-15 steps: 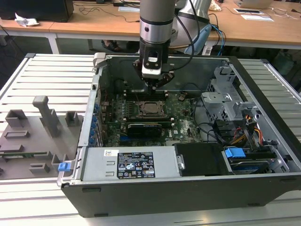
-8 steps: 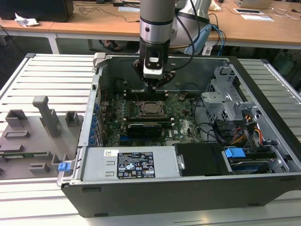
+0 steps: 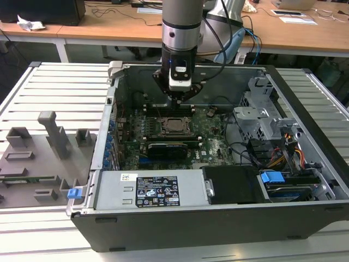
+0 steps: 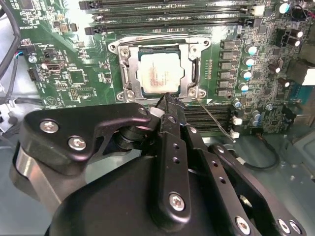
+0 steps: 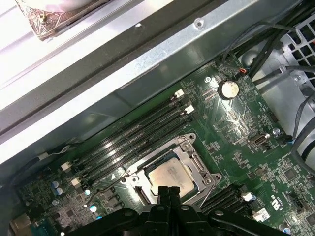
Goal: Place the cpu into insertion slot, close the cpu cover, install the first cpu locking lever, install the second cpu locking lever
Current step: 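Install the first cpu locking lever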
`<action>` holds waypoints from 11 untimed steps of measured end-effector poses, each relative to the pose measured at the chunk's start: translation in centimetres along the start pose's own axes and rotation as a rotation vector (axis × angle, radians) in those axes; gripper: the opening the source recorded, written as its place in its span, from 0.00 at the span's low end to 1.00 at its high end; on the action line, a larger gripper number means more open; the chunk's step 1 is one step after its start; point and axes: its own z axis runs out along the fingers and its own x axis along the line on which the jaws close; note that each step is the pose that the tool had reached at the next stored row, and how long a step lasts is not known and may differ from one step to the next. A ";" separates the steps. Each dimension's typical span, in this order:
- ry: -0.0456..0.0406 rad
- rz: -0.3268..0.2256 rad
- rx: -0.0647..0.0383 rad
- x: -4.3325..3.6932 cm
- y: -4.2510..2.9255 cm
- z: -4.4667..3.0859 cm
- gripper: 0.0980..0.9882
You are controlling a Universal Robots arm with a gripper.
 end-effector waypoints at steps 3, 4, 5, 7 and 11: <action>0.0005 -0.013 0.000 0.00 0.00 0.00 0.01; 0.0007 -0.018 0.000 0.00 0.00 0.00 0.01; 0.0008 -0.023 0.000 0.00 0.00 0.00 0.01; 0.0011 -0.032 0.000 0.00 0.00 0.00 0.01; 0.0020 -0.055 0.000 0.00 0.00 0.00 0.01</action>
